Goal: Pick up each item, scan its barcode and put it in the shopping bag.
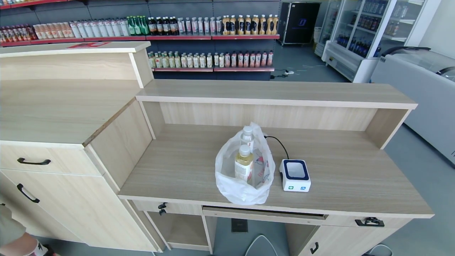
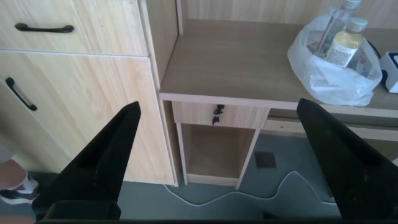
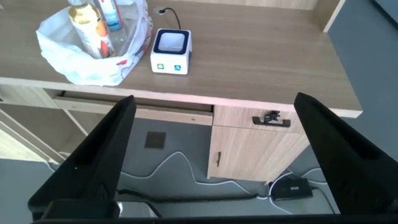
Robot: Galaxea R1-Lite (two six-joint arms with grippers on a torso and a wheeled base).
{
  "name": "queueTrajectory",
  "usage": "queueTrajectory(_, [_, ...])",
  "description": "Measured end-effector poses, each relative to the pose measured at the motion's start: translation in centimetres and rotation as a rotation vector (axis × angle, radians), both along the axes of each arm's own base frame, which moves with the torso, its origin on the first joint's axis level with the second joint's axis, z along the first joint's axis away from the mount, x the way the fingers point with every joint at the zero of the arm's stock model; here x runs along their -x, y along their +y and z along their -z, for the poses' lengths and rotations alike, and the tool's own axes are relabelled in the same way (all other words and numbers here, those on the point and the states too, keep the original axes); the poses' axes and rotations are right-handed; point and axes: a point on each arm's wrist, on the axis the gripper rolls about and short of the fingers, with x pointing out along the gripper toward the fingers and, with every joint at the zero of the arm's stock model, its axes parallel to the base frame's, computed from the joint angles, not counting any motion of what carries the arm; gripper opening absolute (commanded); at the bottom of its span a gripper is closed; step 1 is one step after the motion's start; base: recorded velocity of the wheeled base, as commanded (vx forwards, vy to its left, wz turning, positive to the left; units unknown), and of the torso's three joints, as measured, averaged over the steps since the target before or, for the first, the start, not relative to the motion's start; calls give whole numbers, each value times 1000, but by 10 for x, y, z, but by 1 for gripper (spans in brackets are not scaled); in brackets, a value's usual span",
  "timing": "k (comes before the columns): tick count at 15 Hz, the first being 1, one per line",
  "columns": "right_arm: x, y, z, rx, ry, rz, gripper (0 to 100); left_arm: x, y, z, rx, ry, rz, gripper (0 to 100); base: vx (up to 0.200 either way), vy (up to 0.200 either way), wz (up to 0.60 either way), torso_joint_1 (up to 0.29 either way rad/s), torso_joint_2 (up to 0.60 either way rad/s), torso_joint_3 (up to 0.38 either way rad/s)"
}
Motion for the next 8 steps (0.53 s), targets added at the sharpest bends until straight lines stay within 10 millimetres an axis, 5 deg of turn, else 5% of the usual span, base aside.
queueTrajectory(8, [5,0,1,-8,-56,-24,100,0,0,0,0,0,0,100,0,0,0,0,0,0])
